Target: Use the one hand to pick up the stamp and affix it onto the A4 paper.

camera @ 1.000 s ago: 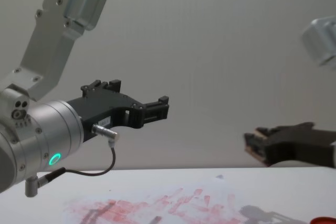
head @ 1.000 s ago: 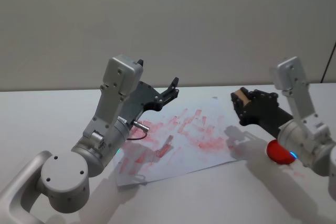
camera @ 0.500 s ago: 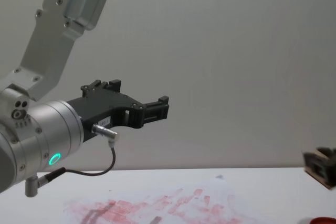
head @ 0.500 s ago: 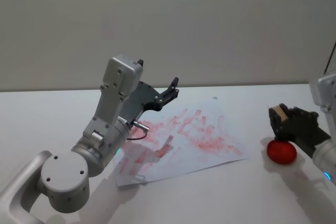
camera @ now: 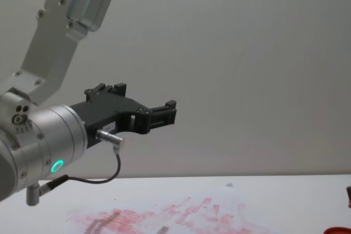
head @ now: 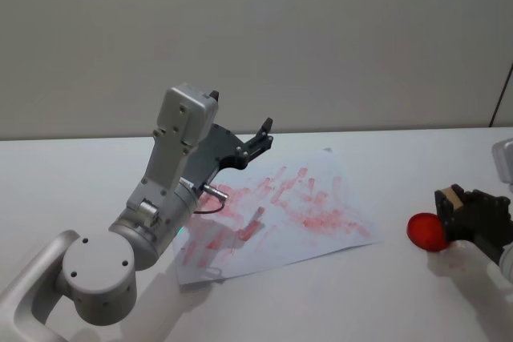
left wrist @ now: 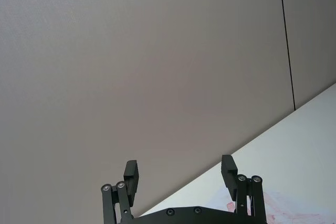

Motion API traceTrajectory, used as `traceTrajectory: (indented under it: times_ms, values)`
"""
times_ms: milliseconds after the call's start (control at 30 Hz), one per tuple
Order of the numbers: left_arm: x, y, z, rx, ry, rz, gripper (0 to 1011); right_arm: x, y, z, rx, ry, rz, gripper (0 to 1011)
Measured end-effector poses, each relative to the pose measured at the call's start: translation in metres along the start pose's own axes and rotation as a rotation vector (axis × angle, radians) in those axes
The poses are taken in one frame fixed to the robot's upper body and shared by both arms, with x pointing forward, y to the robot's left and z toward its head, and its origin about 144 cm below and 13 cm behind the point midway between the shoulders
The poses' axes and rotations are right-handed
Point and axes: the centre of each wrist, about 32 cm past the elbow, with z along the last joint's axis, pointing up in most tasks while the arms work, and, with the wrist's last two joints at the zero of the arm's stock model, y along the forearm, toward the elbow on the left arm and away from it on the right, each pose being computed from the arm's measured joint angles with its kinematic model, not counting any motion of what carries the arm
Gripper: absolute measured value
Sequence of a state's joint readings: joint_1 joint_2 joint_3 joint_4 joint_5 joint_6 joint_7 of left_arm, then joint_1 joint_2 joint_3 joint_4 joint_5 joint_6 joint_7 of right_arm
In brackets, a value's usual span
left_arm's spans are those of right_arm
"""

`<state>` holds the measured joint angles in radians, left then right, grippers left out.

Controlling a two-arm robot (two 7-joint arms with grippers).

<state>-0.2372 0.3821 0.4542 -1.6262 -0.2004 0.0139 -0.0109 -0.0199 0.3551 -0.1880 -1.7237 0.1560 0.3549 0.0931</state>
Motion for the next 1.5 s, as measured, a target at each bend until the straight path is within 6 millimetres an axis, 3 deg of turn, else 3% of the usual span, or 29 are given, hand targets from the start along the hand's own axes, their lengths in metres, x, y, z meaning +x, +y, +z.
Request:
traceTrajectory:
  times_ms: [1100, 1500]
  values:
    - [0.0, 0.0, 0.0, 0.0, 0.0, 0.0, 1001, 0.0, 0.02, -0.008, -0.058, -0.029, 0.049, 232]
    - [0.0, 0.0, 0.0, 0.0, 0.0, 0.0, 1001, 0.0, 0.023, -0.008, -0.059, -0.034, 0.055, 624]
